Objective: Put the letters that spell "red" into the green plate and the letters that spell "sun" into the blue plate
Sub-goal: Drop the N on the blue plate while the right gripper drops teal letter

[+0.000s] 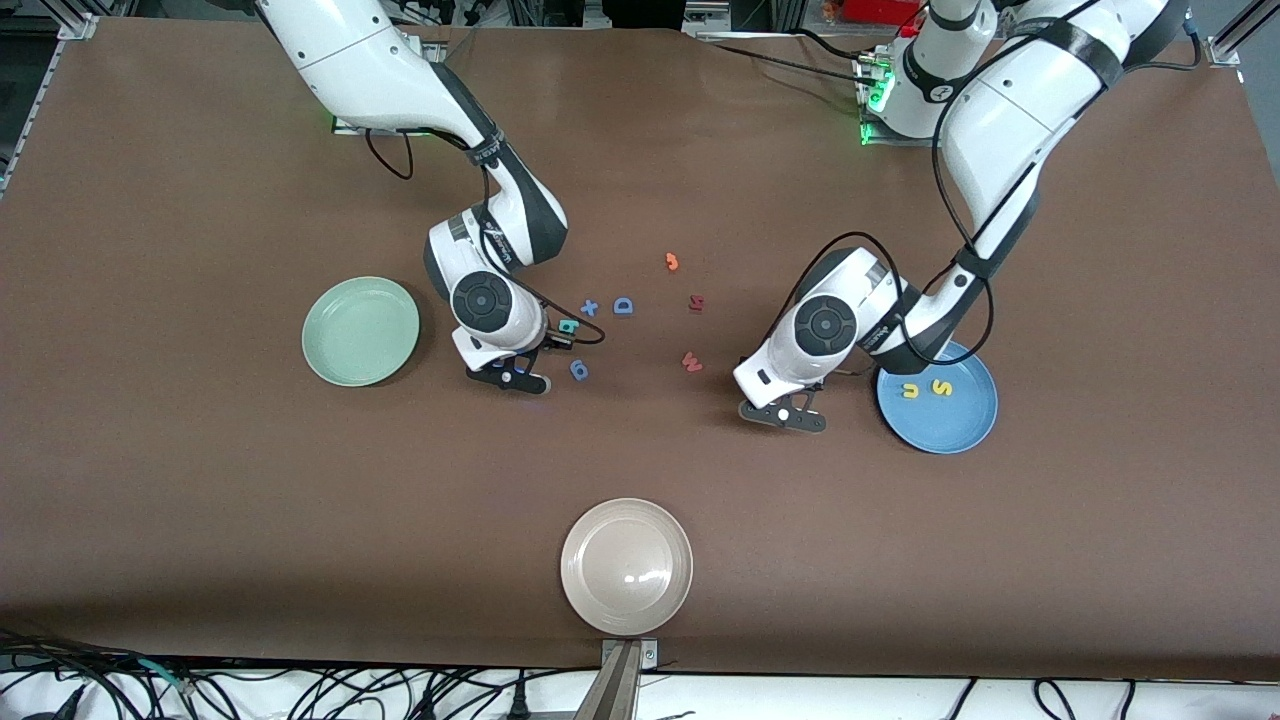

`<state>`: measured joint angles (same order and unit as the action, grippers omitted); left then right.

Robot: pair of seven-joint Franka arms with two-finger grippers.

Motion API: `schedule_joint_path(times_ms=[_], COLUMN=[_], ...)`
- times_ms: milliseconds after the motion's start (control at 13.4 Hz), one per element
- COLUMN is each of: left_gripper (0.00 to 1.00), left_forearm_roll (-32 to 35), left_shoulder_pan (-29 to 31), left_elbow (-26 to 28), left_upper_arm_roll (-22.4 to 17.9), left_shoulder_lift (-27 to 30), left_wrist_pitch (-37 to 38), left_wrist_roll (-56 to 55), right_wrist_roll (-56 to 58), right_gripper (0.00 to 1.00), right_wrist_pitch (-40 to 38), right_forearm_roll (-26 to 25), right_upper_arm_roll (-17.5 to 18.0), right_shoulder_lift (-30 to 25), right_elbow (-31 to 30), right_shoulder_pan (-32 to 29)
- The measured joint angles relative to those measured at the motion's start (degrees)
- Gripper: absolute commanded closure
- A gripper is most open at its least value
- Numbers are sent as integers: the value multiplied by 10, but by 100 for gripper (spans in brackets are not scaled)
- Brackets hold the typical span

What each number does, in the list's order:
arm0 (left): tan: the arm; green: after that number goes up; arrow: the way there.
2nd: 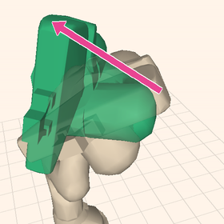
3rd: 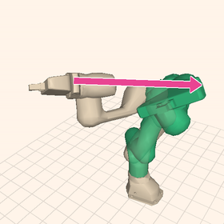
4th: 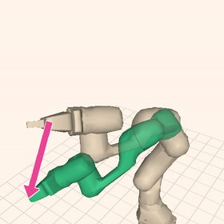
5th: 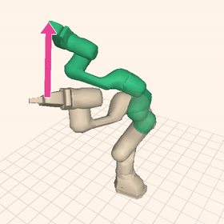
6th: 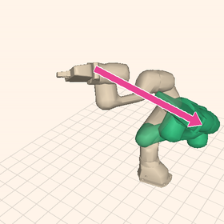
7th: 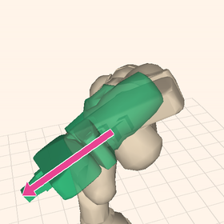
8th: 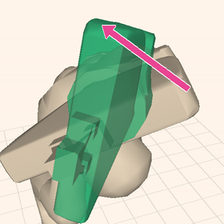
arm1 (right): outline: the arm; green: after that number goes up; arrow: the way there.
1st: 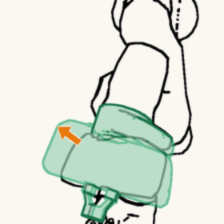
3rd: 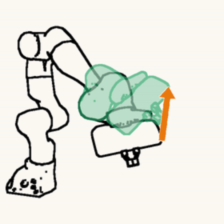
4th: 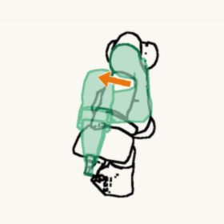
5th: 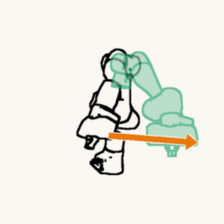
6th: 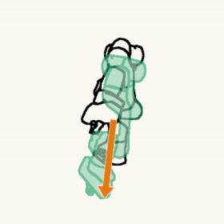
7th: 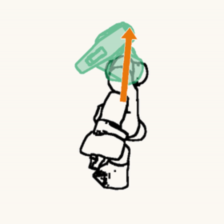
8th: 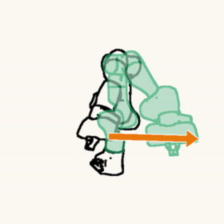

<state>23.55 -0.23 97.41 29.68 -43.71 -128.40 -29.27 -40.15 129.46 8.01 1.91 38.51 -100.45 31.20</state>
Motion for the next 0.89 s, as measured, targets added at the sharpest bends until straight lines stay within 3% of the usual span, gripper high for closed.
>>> schedule_joint_path(times_ms=[224, 373, 596, 895], left_gripper=[76, 76, 76, 75], left_forearm_roll=[0, 0, 0, 0], left_shoulder_pan=[23, 29, 48, 123], left_elbow=[-12, -43, -68, -68], left_upper_arm_roll=[2, 2, 1, -2], left_shoulder_lift=[25, 35, 38, 38], left_wrist_pitch=[49, 110, 147, 150], left_wrist_roll=[50, 93, 174, 334], right_wrist_roll=[11, 29, 90, 207], right_gripper=[100, 100, 100, 100], right_wrist_pitch=[3, -22, -117, -201], right_forearm_roll=[0, 0, 1, 1], right_upper_arm_roll=[-2, -27, -98, -192], right_shoulder_lift=[0, -8, -58, -99], right_elbow=[1, 9, 20, 17], right_shoulder_pan=[0, 1, 0, -3])
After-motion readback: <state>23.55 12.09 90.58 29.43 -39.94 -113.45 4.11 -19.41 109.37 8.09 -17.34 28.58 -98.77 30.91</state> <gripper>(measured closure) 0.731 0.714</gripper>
